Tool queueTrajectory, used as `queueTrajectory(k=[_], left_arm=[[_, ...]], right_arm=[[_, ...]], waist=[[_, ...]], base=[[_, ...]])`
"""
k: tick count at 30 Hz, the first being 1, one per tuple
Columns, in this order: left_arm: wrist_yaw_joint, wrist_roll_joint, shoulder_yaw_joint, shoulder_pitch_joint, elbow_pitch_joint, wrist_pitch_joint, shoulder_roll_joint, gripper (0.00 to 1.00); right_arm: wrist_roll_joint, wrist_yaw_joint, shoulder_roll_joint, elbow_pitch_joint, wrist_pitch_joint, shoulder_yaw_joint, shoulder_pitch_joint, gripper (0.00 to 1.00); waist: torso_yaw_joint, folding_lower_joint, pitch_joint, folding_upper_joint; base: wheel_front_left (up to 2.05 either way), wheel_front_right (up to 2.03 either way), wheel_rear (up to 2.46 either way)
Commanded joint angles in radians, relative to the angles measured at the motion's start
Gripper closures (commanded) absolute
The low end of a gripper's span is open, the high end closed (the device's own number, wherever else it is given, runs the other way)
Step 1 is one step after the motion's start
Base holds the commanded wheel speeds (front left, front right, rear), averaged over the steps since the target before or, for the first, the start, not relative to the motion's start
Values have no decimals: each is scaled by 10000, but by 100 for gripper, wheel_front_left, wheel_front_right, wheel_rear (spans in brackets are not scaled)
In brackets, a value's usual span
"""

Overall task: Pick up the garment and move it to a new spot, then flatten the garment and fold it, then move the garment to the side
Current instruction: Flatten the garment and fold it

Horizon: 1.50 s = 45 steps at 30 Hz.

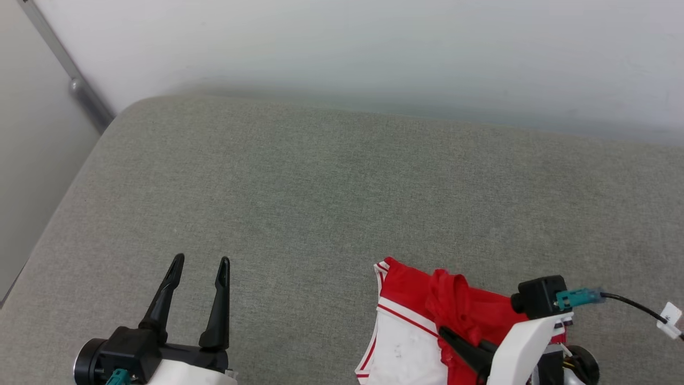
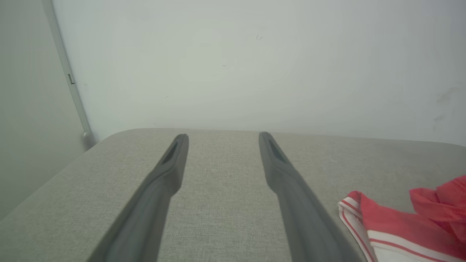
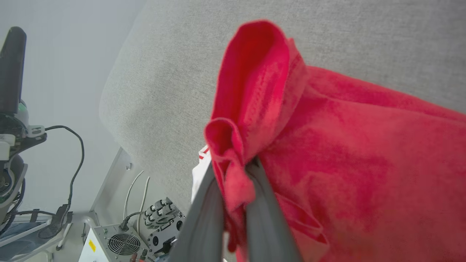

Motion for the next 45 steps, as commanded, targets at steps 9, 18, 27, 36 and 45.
queueTrajectory(k=[9,18,27,36,45], left_arm=[[-11,-91,-81,-214,27,-42,-48,0],[-11,-102,1,-95,59,-42,-97,0],[-11,-129,-45,-237,-18,-42,-110,0],[-12,-88,-105,-157,-106,-42,-159,0],[-12,-108,-306,-67,-105,-42,-195,0]], right_arm=[[112,0,49,1331,-781,1594,-826,0],[-215,-1,32,1539,-1420,1341,-1731,0],[-2549,-1,-2201,1448,-4370,331,-3124,0],[-2588,-1,-2823,822,-6740,-2130,-1888,0],[-3111,-1,-2040,15,-8422,-2979,-243,0]], waist=[[287,0,65,0],[98,0,10,0],[-381,0,-22,0],[-783,0,51,0],[-1006,0,166,0]], base=[[0,0,0],[0,0,0],[0,0,0],[0,0,0],[0,0,0]])
